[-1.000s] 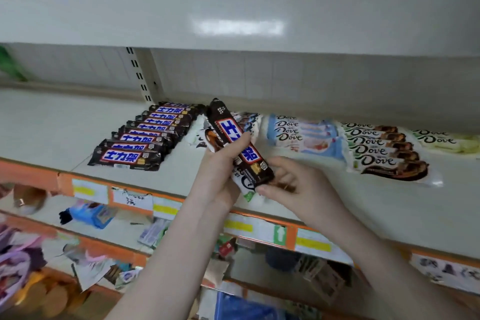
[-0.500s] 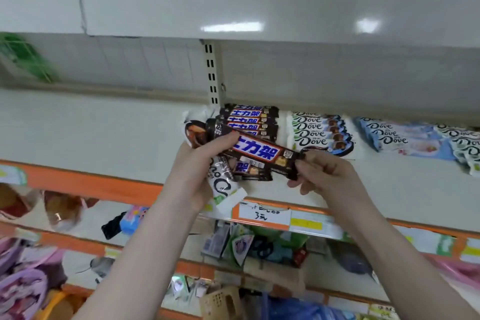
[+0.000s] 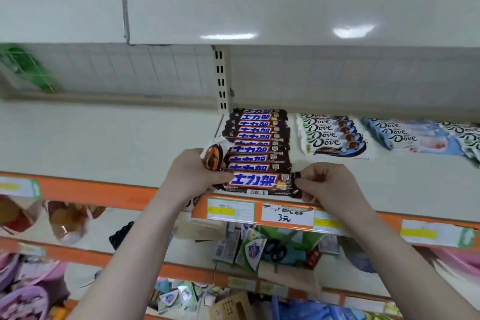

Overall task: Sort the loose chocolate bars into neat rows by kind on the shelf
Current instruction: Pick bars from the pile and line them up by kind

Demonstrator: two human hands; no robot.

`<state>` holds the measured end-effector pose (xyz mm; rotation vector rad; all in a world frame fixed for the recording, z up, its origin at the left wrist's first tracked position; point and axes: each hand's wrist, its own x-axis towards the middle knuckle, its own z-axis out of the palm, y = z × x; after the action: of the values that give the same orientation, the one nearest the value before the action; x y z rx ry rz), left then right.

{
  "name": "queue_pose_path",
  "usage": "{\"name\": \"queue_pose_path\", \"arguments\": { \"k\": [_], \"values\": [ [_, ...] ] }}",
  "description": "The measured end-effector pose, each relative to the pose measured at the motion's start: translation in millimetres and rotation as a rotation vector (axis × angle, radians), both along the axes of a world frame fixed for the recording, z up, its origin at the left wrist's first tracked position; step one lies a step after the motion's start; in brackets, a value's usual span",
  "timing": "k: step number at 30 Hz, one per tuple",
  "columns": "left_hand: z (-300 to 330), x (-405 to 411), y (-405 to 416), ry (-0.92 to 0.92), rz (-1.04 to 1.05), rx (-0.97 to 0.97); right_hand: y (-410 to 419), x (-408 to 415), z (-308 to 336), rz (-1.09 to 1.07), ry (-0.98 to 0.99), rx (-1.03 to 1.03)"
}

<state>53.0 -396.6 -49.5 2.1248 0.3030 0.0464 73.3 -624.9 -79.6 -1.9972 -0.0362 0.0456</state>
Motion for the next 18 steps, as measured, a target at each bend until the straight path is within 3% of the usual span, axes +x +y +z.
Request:
{"name": "queue_pose_path", "arguments": {
  "k": [9,18],
  "values": [
    [-1,10,5,0.011,-0.021,0.303,13,1,-3,0.0,-0.089,-0.252],
    [-4,12,6,0.0,-0.039,0.379,18,2,-2,-0.023,-0.146,-0.343]
  ]
}}
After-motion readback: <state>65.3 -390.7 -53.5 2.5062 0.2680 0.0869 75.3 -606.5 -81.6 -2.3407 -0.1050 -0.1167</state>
